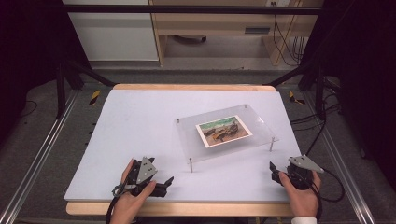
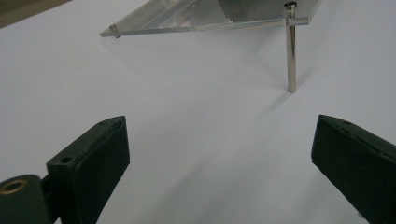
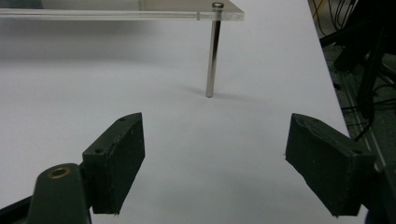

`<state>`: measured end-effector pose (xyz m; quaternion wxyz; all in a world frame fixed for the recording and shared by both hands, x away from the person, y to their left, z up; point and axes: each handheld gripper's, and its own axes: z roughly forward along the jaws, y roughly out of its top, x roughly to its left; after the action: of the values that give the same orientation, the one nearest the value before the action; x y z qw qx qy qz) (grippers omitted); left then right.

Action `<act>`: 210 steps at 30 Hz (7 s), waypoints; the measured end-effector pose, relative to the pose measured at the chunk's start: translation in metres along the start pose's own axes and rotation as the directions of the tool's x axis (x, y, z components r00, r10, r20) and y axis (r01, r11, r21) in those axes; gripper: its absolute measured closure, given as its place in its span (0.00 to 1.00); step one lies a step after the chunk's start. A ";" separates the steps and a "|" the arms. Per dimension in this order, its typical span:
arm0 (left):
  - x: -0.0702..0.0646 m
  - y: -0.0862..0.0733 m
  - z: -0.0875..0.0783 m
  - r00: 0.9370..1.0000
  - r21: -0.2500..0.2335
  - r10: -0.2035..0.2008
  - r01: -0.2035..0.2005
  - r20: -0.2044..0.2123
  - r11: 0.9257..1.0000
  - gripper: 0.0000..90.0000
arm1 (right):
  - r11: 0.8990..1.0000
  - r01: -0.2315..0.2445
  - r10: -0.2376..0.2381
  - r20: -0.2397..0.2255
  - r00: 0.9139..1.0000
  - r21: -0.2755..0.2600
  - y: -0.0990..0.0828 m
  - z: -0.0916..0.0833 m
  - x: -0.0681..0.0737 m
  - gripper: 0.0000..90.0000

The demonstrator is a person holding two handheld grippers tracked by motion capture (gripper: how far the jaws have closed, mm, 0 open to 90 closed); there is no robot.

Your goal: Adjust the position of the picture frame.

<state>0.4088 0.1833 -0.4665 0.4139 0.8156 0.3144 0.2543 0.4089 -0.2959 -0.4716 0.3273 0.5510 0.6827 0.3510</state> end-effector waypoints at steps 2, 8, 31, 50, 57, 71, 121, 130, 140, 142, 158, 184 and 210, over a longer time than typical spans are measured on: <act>-0.001 0.000 -0.001 1.000 -0.015 -0.002 0.001 -0.012 1.000 0.04 | 1.000 0.003 -0.003 0.005 1.000 -0.007 -0.001 -0.001 -0.001 0.24; -0.007 0.001 0.002 0.998 -0.021 -0.051 0.052 0.026 0.998 0.04 | 0.999 0.033 -0.033 0.003 0.999 -0.022 -0.003 -0.003 -0.002 0.28; -0.024 0.006 0.010 0.989 -0.068 -0.072 0.081 0.130 0.994 0.06 | 0.994 0.102 -0.103 -0.025 0.994 -0.032 0.031 0.034 -0.001 0.44; -0.029 0.008 0.012 0.983 -0.092 -0.098 0.113 0.153 0.989 0.06 | 0.997 -0.040 0.031 -0.124 0.992 -0.072 0.035 0.072 -0.020 0.78; -0.030 0.008 0.012 0.982 -0.093 -0.109 0.125 0.157 0.988 0.06 | 0.994 -0.043 0.026 -0.164 0.986 -0.098 0.034 0.075 -0.021 0.91; -0.034 0.019 0.035 0.975 -0.103 -0.159 0.176 0.156 0.979 0.34 | 0.985 -0.130 0.104 -0.210 0.972 -0.112 0.039 0.075 -0.028 0.92; -0.028 0.037 0.075 0.943 -0.135 -0.251 0.284 0.218 0.949 0.93 | 0.986 -0.094 0.066 -0.188 0.980 -0.141 0.044 0.082 -0.027 0.89; -0.021 0.043 0.064 0.945 -0.154 -0.254 0.288 0.209 0.945 0.93 | 0.981 -0.083 0.047 -0.200 0.979 -0.175 0.050 0.078 -0.023 0.94; 0.008 0.044 0.033 0.948 -0.201 -0.278 0.307 0.157 0.930 0.91 | 0.975 -0.044 -0.008 -0.233 0.973 -0.217 0.070 0.066 0.008 0.94; 0.015 0.044 0.026 0.946 -0.218 -0.288 0.315 0.146 0.924 0.91 | 0.975 -0.047 -0.006 -0.238 0.971 -0.217 0.073 0.065 0.014 0.94; 0.057 0.041 -0.001 0.954 -0.262 -0.285 0.299 0.089 0.918 0.90 | 0.970 -0.061 0.005 -0.232 0.973 -0.235 0.093 0.064 0.063 0.94; 0.094 0.031 0.003 0.957 -0.293 -0.277 0.289 0.083 0.912 0.90 | 0.968 -0.045 -0.001 -0.184 0.983 -0.248 0.095 0.053 0.097 0.92; 0.087 0.013 0.000 0.952 -0.195 -0.304 0.306 0.041 0.932 0.92 | 0.982 -0.074 0.028 -0.252 0.967 -0.176 0.069 0.042 0.105 0.93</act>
<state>0.4716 0.2403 -0.4424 0.5296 0.7126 0.4078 0.2130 0.4615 -0.1774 -0.4425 0.2795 0.4875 0.6684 0.4873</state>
